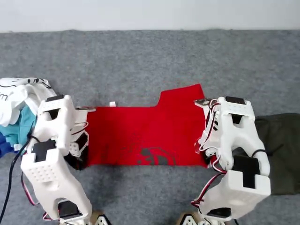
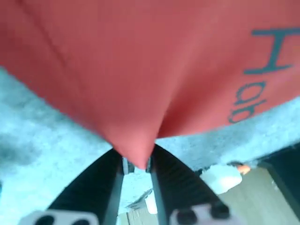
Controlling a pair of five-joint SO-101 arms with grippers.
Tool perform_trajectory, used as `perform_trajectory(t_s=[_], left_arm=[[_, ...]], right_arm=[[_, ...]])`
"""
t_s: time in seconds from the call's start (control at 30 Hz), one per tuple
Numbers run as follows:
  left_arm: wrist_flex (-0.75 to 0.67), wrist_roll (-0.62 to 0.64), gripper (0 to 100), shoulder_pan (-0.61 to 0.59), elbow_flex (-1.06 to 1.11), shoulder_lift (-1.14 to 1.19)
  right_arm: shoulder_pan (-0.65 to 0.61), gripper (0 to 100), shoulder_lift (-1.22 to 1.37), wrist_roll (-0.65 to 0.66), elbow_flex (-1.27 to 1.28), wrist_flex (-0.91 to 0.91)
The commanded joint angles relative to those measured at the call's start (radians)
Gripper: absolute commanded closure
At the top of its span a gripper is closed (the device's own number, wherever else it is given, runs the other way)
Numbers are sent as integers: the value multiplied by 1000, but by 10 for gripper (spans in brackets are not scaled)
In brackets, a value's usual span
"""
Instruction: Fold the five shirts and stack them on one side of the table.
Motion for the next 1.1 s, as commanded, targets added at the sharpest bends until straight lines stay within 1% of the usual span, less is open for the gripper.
perform_trajectory(t_s=[0.0, 0.1, 0.17, 0.27, 0.4, 0.5, 0.63, 0.73, 0.77, 0.83, 0.93, 1.0, 1.07], left_arm=[[37, -49, 988, -11, 88, -9], [9, -72, 988, -60, 147, -9], [-15, -75, 988, -109, 154, -9], [-15, -75, 988, -157, 157, -8], [-28, -75, 988, -161, 148, -8], [-63, -74, 988, -149, 156, 2], [-57, -74, 987, -152, 157, -5], [-57, -72, 985, -149, 150, -8], [-57, -72, 983, -149, 145, -8], [-55, -72, 956, -149, 137, -9], [-15, -75, 901, -150, 82, -9], [18, -94, 888, -150, 22, -9], [40, -114, 886, -149, -30, -9]], right_arm=[[48, 988, -53, 18, -2, 48], [113, 988, -53, 78, -2, 88], [156, 988, -53, 98, -2, 91], [191, 988, -53, 126, 0, 104], [188, 988, -53, 127, 0, 107], [173, 988, -47, 124, 0, 108], [165, 988, -50, 120, 0, 111], [162, 982, -51, 61, -6, 111], [162, 969, -51, 54, -6, 114], [162, 905, -53, 55, -20, 147], [162, 822, -53, 55, -115, 243], [160, 809, -51, 66, -215, 305], [162, 805, -51, 83, -301, 326]])
